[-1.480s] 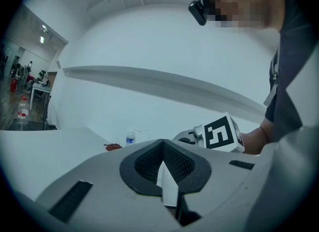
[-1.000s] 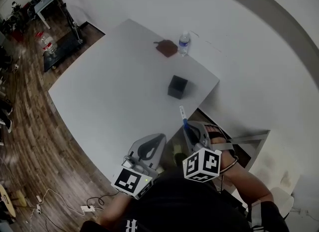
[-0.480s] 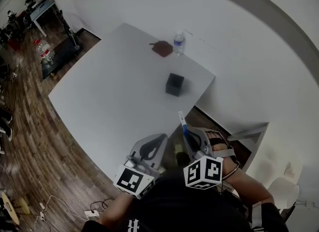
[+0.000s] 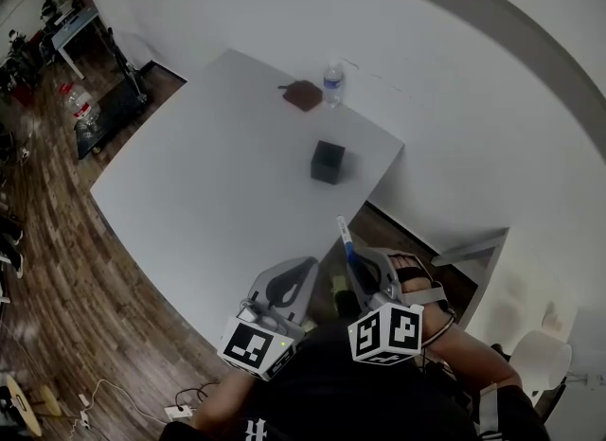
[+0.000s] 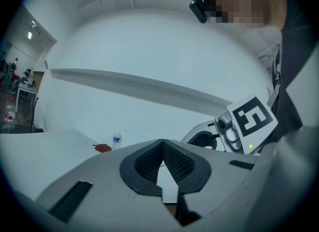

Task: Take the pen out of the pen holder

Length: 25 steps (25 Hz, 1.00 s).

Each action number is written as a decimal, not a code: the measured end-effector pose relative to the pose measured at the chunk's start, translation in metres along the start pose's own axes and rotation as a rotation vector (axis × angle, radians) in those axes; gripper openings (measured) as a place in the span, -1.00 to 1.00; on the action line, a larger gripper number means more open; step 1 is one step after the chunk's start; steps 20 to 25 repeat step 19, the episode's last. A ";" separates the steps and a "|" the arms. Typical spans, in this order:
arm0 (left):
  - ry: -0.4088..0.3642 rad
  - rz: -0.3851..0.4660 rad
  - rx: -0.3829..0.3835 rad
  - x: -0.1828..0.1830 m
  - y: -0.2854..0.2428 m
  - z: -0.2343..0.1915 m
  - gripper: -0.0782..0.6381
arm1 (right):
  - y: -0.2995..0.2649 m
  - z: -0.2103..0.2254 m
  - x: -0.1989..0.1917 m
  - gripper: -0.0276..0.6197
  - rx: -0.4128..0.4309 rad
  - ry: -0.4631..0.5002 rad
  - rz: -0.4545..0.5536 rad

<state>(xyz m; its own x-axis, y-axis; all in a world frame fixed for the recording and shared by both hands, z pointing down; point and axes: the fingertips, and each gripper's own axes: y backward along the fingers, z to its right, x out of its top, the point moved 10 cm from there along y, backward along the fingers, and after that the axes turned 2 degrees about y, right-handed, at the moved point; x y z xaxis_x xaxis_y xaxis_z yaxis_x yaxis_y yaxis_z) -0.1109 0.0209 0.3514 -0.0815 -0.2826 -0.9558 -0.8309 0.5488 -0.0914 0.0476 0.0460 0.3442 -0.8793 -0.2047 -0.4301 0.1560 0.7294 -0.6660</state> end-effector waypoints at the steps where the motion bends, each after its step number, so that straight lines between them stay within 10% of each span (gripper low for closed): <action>1: 0.001 -0.004 0.004 0.000 0.000 0.000 -0.76 | 0.000 0.001 0.000 -0.71 0.000 0.000 0.001; 25: 0.017 0.015 0.000 0.002 -0.011 -0.003 -0.76 | -0.011 0.011 -0.003 -0.71 0.012 0.014 0.013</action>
